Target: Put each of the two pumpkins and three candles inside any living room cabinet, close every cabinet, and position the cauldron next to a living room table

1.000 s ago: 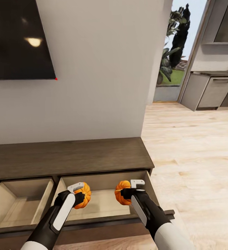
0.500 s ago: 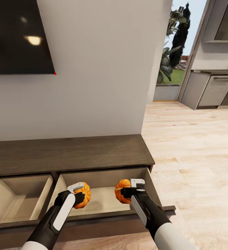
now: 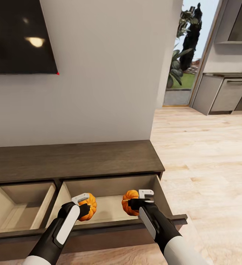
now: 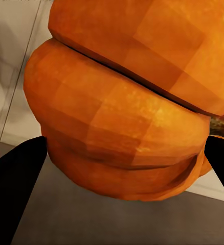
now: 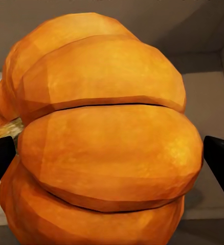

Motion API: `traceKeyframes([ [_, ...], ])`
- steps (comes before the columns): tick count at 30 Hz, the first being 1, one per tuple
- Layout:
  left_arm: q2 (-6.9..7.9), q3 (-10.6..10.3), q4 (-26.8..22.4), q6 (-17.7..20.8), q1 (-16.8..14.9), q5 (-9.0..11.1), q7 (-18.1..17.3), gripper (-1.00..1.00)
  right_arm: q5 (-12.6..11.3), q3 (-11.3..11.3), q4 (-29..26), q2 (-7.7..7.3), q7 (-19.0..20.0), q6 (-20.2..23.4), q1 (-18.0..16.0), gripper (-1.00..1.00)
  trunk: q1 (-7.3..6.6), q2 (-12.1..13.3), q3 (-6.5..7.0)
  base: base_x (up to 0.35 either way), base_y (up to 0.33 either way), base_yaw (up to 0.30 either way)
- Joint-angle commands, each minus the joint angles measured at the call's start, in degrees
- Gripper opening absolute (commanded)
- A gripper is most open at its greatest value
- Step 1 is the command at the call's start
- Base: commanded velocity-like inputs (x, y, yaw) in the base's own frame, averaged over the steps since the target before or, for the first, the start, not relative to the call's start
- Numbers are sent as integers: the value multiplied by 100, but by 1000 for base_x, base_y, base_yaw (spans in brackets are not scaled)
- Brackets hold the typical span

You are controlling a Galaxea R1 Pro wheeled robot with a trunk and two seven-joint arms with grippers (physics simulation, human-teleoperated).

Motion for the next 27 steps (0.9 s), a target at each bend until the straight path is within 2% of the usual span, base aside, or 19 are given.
traceKeyframes([
  [1,2,-9,-7,5,-3,59,62,-100,-55,14,-7,0,-57,18,-3,-100,-1,-2,-5,0,0,0],
  [7,5,-9,-7,4,-3,59,62,-100,-55,14,-7,0,-58,18,-3,-100,-1,-2,-5,4,0,0],
  [27,2,-13,-7,2,-3,62,62,-100,-55,14,-7,0,-57,18,-3,-100,-1,-2,-5,105,0,0],
])
